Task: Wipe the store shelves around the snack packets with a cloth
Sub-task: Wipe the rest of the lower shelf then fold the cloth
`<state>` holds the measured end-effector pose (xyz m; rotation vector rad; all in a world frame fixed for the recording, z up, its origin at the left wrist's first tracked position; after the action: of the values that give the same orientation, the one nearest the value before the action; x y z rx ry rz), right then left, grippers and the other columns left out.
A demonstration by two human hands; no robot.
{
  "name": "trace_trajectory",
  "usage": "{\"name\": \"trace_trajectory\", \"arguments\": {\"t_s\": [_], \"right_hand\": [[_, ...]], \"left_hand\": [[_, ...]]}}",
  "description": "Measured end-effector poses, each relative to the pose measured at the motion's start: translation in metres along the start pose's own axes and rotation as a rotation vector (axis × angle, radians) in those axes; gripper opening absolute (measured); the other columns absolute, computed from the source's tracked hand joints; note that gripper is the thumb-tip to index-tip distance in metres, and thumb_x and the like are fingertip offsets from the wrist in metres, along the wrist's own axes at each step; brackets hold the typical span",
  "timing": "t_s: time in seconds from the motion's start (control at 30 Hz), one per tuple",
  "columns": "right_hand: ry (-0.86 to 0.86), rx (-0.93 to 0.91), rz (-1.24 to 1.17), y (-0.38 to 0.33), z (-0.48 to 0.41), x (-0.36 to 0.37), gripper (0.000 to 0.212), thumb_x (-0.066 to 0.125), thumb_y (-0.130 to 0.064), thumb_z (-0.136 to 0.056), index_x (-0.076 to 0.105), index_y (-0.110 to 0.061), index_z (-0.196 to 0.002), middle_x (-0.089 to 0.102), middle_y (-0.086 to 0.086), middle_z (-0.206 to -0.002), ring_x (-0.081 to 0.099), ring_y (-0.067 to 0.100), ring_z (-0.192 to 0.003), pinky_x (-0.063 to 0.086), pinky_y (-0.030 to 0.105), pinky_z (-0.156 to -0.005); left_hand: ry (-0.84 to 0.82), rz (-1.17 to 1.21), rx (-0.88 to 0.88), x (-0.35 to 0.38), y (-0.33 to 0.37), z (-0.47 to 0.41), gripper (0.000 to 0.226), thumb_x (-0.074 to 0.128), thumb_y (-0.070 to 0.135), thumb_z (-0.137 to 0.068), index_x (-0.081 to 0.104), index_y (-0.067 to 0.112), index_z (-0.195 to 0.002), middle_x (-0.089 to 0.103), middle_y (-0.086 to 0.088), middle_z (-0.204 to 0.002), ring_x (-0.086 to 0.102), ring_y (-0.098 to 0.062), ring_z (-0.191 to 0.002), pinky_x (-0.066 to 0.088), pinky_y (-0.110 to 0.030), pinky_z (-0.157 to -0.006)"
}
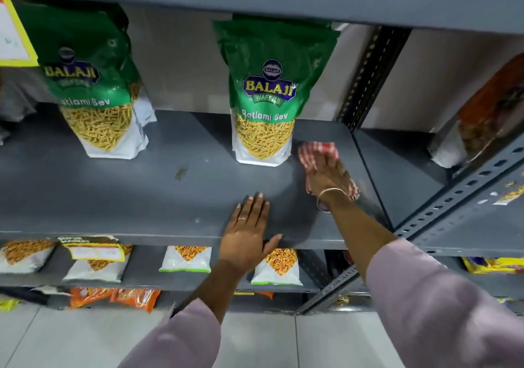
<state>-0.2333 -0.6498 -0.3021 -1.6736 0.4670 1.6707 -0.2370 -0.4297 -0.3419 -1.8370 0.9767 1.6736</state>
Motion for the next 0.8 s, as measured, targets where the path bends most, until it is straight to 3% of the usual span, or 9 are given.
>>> {"name": "trace_trajectory", "arguments": {"t_s": [0.07, 0.17, 0.27, 0.37, 0.47, 0.6, 0.7, 0.8], "right_hand": [[0.016, 0.102, -0.042, -0.011, -0.014, 0.001, 0.07, 0.042, -0.026, -0.095, 0.002, -0.027, -0.154, -0.005, 0.008, -0.163, 0.002, 0.037, -0.149, 0.009, 0.051, -0.121], [-0.063, -0.14, 0.03, -0.034, -0.043, 0.008, 0.078, 0.043, -0.032, -0.09, -0.004, -0.031, -0.152, -0.007, 0.008, -0.163, -0.001, 0.04, -0.148, 0.011, 0.055, -0.119], [-0.122, -0.093, 0.09, -0.04, -0.07, 0.007, 0.097, 0.061, -0.031, -0.079, -0.003, -0.032, -0.152, -0.006, 0.005, -0.163, 0.001, 0.038, -0.149, 0.014, 0.055, -0.119], [-0.12, -0.107, 0.077, -0.046, -0.088, 0.002, 0.103, 0.068, -0.026, -0.078, -0.003, -0.032, -0.152, -0.008, 0.005, -0.163, -0.001, 0.033, -0.15, 0.012, 0.055, -0.12], [-0.126, -0.136, 0.134, -0.045, -0.109, -0.003, 0.091, 0.059, -0.039, -0.083, -0.001, -0.035, -0.152, -0.006, 0.001, -0.163, -0.005, 0.032, -0.15, -0.002, 0.063, -0.117], [-0.109, 0.017, 0.18, -0.024, -0.13, -0.007, 0.075, 0.043, -0.051, -0.09, 0.005, -0.034, -0.153, -0.003, 0.001, -0.164, -0.007, 0.034, -0.15, -0.014, 0.063, -0.114], [-0.08, 0.142, 0.192, -0.02, -0.116, -0.009, 0.071, 0.026, -0.051, -0.096, 0.005, -0.015, -0.154, 0.001, 0.013, -0.163, -0.006, 0.036, -0.149, -0.013, 0.058, -0.115], [-0.135, 0.261, 0.199, -0.021, -0.085, -0.015, 0.078, 0.031, -0.049, -0.097, 0.006, -0.001, -0.152, 0.006, 0.023, -0.16, -0.002, 0.042, -0.148, -0.009, 0.06, -0.116]], "left_hand": [[0.012, 0.031, 0.004, -0.002, 0.0, 0.0, 0.082, 0.002, 0.057, -0.095, 0.058, 0.005, -0.126, 0.054, -0.015, -0.133, 0.053, -0.03, -0.121, 0.026, -0.04, -0.108], [0.066, 0.036, 0.013, -0.003, 0.0, 0.002, 0.076, 0.01, 0.056, -0.096, 0.06, 0.004, -0.123, 0.055, -0.015, -0.132, 0.054, -0.031, -0.12, 0.028, -0.039, -0.105], [0.119, 0.021, 0.023, 0.001, 0.0, 0.001, 0.067, 0.032, 0.053, -0.088, 0.061, 0.003, -0.121, 0.056, -0.017, -0.131, 0.055, -0.033, -0.118, 0.028, -0.039, -0.103], [0.123, 0.02, 0.017, 0.001, 0.001, 0.0, 0.067, 0.034, 0.052, -0.085, 0.06, 0.003, -0.123, 0.054, -0.017, -0.133, 0.054, -0.032, -0.119, 0.028, -0.039, -0.103], [0.12, 0.01, 0.002, 0.003, 0.001, -0.001, 0.069, 0.033, 0.054, -0.084, 0.058, 0.004, -0.125, 0.053, -0.016, -0.134, 0.053, -0.031, -0.121, 0.028, -0.038, -0.104], [0.168, -0.004, 0.017, 0.006, 0.0, -0.002, 0.068, 0.036, 0.053, -0.085, 0.059, 0.003, -0.125, 0.052, -0.016, -0.135, 0.053, -0.031, -0.121, 0.031, -0.04, -0.104], [0.15, 0.006, 0.011, 0.004, 0.001, -0.002, 0.068, 0.028, 0.054, -0.091, 0.059, 0.003, -0.124, 0.053, -0.016, -0.134, 0.054, -0.031, -0.12, 0.029, -0.038, -0.103], [0.077, 0.048, -0.014, 0.0, 0.001, -0.002, 0.078, 0.009, 0.056, -0.096, 0.06, 0.004, -0.124, 0.054, -0.015, -0.133, 0.054, -0.031, -0.12, 0.028, -0.038, -0.104]]}}
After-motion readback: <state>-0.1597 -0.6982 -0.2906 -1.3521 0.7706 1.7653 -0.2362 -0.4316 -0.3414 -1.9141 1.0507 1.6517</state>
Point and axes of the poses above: each hand's wrist, its own z-axis away from the middle knuckle, its own x-axis out of the palm, y = z × x, the point moved 1 cm from there along -z, towards the middle knuckle
